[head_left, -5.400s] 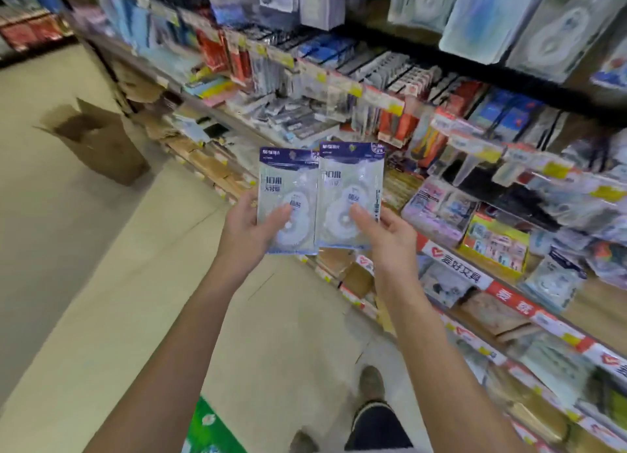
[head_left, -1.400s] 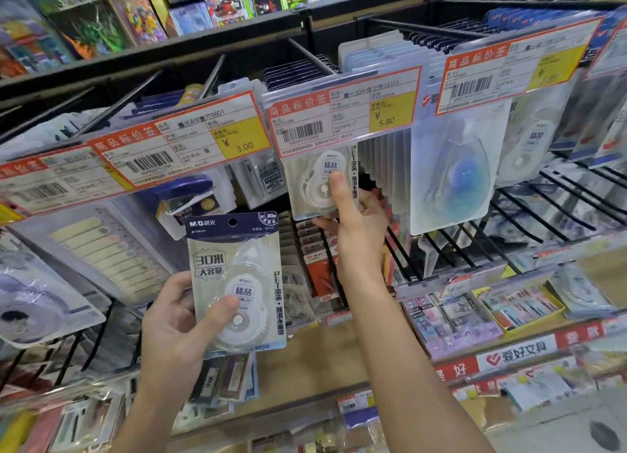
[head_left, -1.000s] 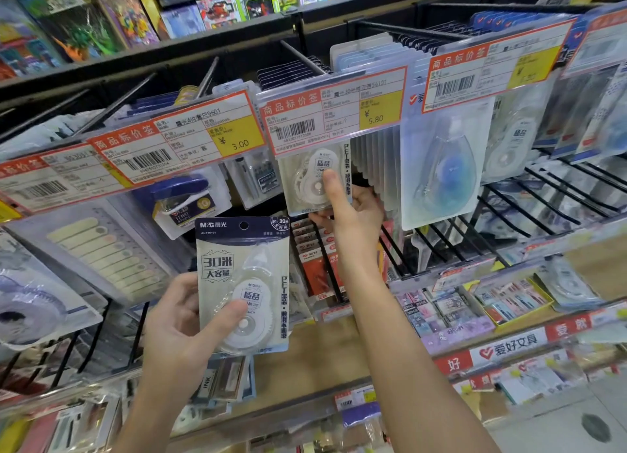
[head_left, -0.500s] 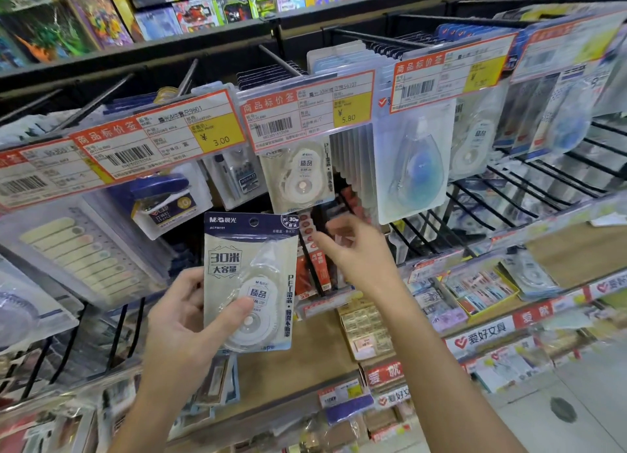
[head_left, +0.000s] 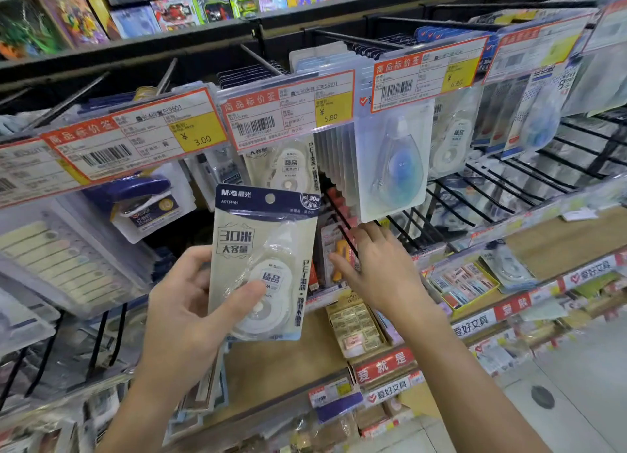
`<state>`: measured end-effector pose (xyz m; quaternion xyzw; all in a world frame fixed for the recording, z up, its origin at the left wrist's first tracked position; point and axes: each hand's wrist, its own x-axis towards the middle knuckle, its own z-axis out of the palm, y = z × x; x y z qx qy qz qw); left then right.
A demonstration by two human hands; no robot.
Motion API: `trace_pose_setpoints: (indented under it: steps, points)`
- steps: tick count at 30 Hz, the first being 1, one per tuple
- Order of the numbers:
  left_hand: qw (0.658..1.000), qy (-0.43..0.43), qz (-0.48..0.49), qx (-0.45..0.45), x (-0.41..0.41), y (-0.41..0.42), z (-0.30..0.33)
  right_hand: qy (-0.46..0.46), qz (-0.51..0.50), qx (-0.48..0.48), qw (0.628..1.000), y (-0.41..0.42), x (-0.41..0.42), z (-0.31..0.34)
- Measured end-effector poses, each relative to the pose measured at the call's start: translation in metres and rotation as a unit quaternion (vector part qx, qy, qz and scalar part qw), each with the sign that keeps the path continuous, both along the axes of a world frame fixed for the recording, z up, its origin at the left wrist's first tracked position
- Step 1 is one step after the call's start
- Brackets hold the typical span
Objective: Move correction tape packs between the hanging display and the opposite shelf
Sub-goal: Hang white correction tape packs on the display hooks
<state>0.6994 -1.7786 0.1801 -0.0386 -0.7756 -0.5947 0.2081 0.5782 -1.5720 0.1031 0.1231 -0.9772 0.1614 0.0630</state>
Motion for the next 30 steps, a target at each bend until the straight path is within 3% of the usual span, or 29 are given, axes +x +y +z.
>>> trace_pose_setpoints:
  steps: [11, 30]
  points:
    - [0.999, 0.006, -0.025, 0.025, -0.015, 0.013, 0.005, -0.042, -0.026, 0.088, 0.995, -0.005, 0.002, -0.004]
    - [0.996, 0.028, -0.02, 0.077, -0.038, 0.025, 0.011, -0.044, -0.017, 0.062, 0.997, -0.004, -0.002, -0.008]
